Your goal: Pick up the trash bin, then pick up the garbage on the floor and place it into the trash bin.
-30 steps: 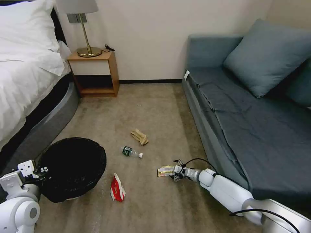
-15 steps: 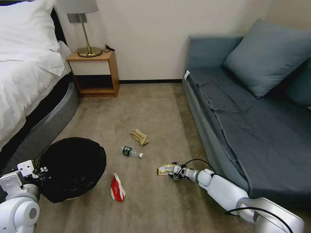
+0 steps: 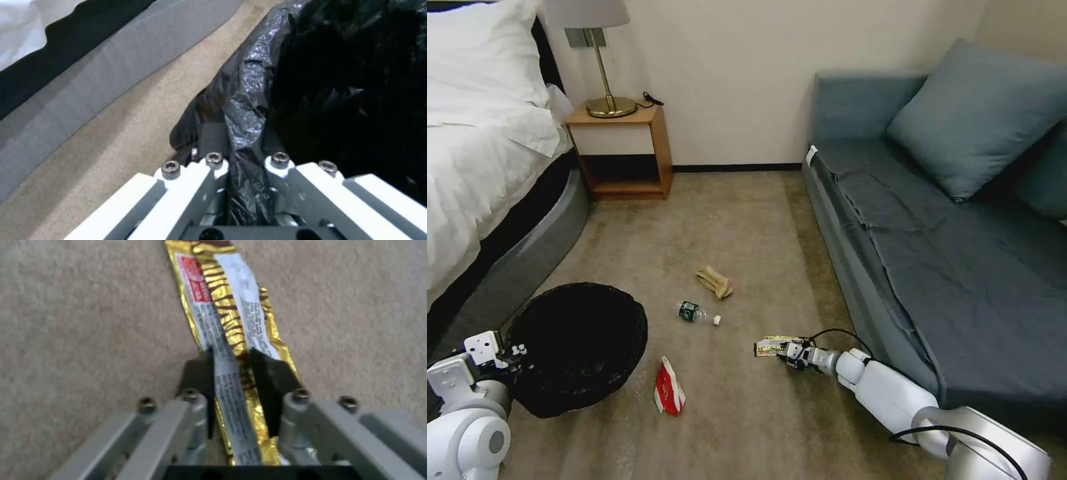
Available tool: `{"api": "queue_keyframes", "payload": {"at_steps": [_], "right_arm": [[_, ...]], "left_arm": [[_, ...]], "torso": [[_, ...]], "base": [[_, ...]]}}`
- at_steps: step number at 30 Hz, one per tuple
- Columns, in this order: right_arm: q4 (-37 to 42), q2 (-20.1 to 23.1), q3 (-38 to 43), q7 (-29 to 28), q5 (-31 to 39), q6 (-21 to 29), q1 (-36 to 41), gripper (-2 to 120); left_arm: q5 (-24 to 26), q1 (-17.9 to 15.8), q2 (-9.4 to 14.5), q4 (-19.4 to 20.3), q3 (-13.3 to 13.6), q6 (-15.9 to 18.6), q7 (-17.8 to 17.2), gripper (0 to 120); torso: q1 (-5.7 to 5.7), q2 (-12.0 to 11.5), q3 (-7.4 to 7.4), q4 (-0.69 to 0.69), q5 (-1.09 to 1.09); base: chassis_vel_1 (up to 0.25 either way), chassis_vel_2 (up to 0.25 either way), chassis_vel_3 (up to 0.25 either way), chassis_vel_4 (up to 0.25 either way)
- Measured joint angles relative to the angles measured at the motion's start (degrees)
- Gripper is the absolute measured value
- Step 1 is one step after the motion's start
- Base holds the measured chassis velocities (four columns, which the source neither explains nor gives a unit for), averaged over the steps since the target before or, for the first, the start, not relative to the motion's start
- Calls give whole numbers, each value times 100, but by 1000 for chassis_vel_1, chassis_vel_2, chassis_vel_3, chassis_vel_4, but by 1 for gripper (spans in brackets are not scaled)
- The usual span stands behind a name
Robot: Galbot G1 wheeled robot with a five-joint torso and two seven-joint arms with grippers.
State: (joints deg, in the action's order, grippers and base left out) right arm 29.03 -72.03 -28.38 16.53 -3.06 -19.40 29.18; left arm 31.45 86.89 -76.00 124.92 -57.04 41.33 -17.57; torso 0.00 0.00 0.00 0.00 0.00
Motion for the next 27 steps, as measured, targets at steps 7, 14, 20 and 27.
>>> {"api": "queue_keyframes", "payload": {"at_steps": [7,14,20,27], "right_arm": [[-59,-40,38,-2,-19,-16,18,7],[-41,-40,130,-21,-34,-16,35,0],[303,111,193,-77,57,38,28,0],[697,498,146,-122,280,152,34,0]], "left_arm": [[-15,5,-25,4,14,-2,0,4],[-20,4,-28,4,28,-2,0,4],[-22,-14,-9,0,51,-3,0,4],[-22,-32,14,-24,83,-2,-2,4]], "torso": [[0,0,0,0,0],[0,0,0,0,0],[0,0,0,0,1],[0,0,0,-1,0]], "base": [[0,0,0,0],[0,0,0,0],[0,0,0,0],[0,0,0,0]]}}
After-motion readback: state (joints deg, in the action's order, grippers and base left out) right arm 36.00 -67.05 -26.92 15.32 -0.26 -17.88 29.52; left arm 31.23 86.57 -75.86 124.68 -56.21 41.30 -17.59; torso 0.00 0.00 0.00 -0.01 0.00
